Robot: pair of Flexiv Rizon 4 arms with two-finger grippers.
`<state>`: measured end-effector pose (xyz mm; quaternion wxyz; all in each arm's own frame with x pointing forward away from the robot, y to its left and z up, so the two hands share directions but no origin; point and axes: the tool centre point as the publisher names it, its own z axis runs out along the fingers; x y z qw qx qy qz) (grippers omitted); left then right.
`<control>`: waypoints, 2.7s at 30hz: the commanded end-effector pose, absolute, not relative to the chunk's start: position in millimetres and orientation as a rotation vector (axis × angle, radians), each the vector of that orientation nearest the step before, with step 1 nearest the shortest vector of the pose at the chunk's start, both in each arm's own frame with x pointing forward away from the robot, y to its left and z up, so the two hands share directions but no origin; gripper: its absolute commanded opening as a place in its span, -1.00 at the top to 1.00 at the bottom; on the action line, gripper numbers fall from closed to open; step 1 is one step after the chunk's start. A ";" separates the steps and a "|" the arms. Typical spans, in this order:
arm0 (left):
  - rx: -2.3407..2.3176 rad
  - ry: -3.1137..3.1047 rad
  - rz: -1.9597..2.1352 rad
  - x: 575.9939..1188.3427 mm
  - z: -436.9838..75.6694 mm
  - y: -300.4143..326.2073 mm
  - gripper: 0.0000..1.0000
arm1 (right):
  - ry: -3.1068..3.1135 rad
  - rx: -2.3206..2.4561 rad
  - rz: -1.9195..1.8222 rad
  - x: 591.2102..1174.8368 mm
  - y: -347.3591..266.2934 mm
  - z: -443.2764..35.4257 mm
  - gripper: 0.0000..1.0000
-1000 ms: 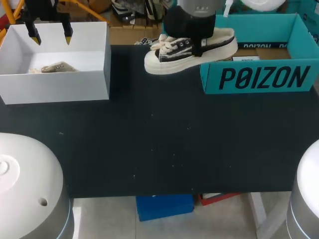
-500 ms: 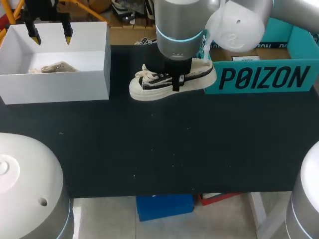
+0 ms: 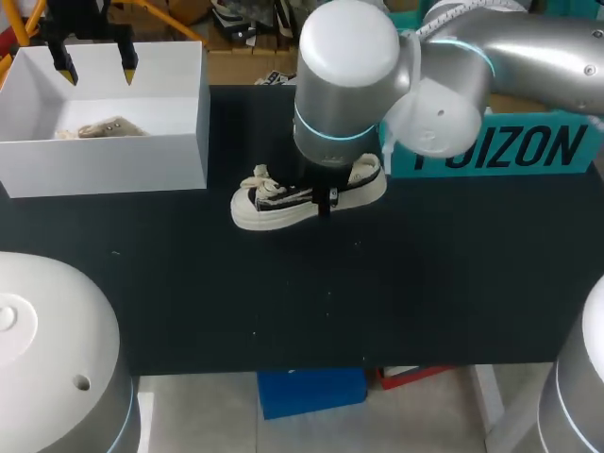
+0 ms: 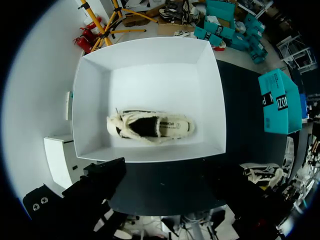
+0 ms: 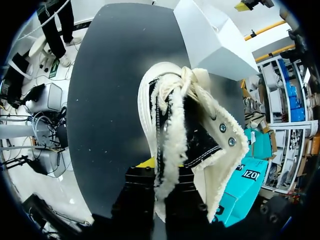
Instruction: Take the shoe out of the shoebox, open the shoe tongue, remove and reinsert the insole, then place the shoe into the shoebox
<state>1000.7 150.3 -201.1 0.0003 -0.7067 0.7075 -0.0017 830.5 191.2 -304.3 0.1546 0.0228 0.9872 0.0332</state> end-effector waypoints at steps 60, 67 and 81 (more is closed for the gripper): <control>-2.221 2.222 -0.003 1000.4 -200.6 150.3 -1.00 | 3.028 0.054 0.166 836.2 172.9 -383.6 -1.00; -2.221 2.222 -0.003 1000.4 -200.6 150.3 -1.00 | 3.027 0.030 0.245 836.9 161.5 -350.7 -1.00; -2.221 2.222 -0.003 1000.4 -200.6 150.3 -1.00 | 2.950 -0.063 0.555 842.7 136.0 -325.6 -1.00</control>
